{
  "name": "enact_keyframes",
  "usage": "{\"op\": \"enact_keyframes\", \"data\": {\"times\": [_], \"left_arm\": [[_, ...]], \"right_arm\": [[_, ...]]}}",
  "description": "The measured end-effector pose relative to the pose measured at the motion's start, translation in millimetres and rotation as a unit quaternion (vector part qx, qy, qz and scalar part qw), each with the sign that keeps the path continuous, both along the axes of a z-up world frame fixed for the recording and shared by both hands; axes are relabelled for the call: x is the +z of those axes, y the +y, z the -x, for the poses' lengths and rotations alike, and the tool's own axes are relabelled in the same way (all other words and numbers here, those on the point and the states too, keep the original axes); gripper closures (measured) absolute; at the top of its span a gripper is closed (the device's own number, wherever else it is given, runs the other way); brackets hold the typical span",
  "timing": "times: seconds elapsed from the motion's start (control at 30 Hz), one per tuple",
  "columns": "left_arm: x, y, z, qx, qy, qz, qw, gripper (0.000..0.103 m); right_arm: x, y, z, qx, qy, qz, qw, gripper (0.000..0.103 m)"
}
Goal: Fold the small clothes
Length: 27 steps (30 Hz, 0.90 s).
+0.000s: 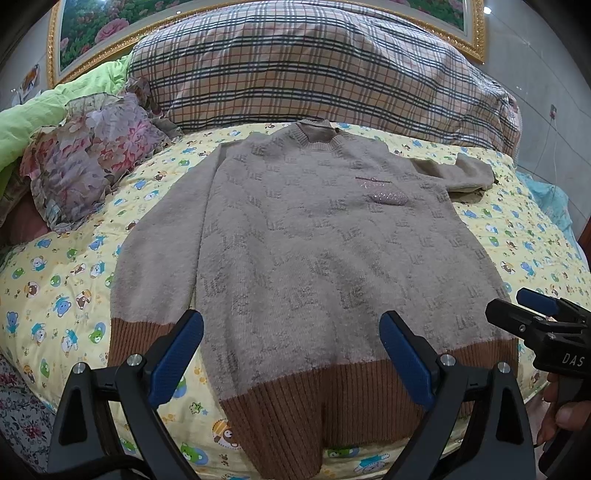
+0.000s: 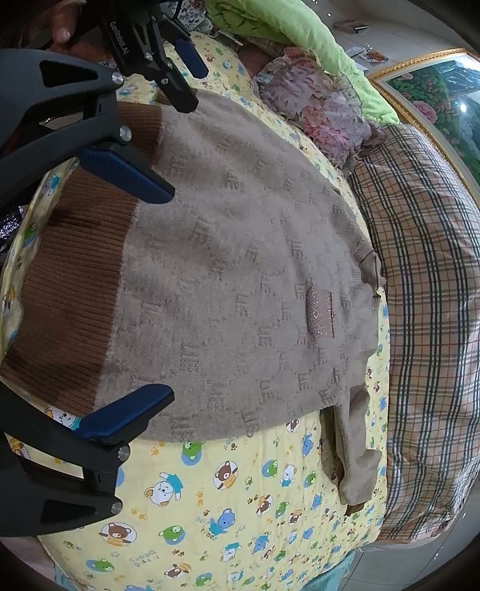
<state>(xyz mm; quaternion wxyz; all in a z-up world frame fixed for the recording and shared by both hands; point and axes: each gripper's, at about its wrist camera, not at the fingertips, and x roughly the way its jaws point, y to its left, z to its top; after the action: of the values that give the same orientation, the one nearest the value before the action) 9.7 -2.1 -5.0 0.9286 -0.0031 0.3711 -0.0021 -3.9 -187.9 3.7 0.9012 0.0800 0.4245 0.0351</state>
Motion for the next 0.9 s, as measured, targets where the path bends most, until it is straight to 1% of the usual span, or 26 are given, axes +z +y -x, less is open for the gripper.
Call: {"op": "enact_keyframes", "data": {"times": [0.03,0.07,0.17,0.23,0.3,0.37,0.43,0.5,0.6,0.67,0.8,0.87,0.9], "left_arm": [[0.2,-0.5,-0.8,0.000,0.000,0.002,1.0000,0.006],[0.0,-0.6,-1.3,0.000,0.000,0.003,1.0000,0.006],[-0.5,-2.0,-4.2,-0.002,0.002,-0.001,1.0000,0.006],[-0.6,-2.0,-6.7,-0.003,0.010,0.001,0.9999,0.006],[-0.7,-2.8,-9.8,-0.008,0.017,0.012,0.9998,0.006],[-1.3,-3.9,-19.0,-0.024,0.027,0.028,0.9989,0.006],[-0.2,-3.6,-28.8,-0.026,0.031,0.037,0.9985,0.007],[3.7,-2.4,-40.7,-0.025,0.029,0.041,0.9984,0.007],[9.8,-1.5,-58.0,-0.012,0.030,0.025,0.9992,0.006],[15.8,-0.4,-76.0,-0.005,0.019,0.019,0.9996,0.006],[24.2,2.8,-109.0,0.006,0.019,0.022,0.9995,0.006],[25.5,2.4,-126.2,0.001,0.026,0.022,0.9994,0.006],[25.0,2.2,-134.3,-0.006,0.029,0.024,0.9993,0.007]], "right_arm": [[-0.3,-1.3,-0.6,-0.001,0.010,-0.003,1.000,0.005],[-0.2,-1.4,-1.1,-0.001,0.011,-0.006,1.000,0.005],[-1.5,-1.6,-1.6,0.001,-0.004,0.006,1.000,0.005],[-2.0,-2.1,-2.0,0.000,-0.011,0.006,1.000,0.005],[-2.0,-6.0,-4.5,-0.003,-0.013,0.000,1.000,0.005],[-0.8,-11.1,-8.1,-0.007,-0.015,-0.006,1.000,0.005],[0.8,-22.2,-13.2,-0.011,-0.016,-0.026,0.999,0.005],[4.6,-42.7,-23.4,-0.029,-0.022,-0.047,0.998,0.005],[11.5,-77.6,-42.5,-0.057,-0.028,-0.069,0.996,0.005],[19.0,-108.9,-59.4,-0.082,-0.031,-0.086,0.992,0.005],[32.9,-168.6,-92.6,-0.127,-0.033,-0.108,0.985,0.005],[36.5,-195.0,-109.4,-0.152,-0.032,-0.117,0.981,0.005],[41.2,-210.4,-117.1,-0.158,-0.044,-0.124,0.979,0.005]]}}
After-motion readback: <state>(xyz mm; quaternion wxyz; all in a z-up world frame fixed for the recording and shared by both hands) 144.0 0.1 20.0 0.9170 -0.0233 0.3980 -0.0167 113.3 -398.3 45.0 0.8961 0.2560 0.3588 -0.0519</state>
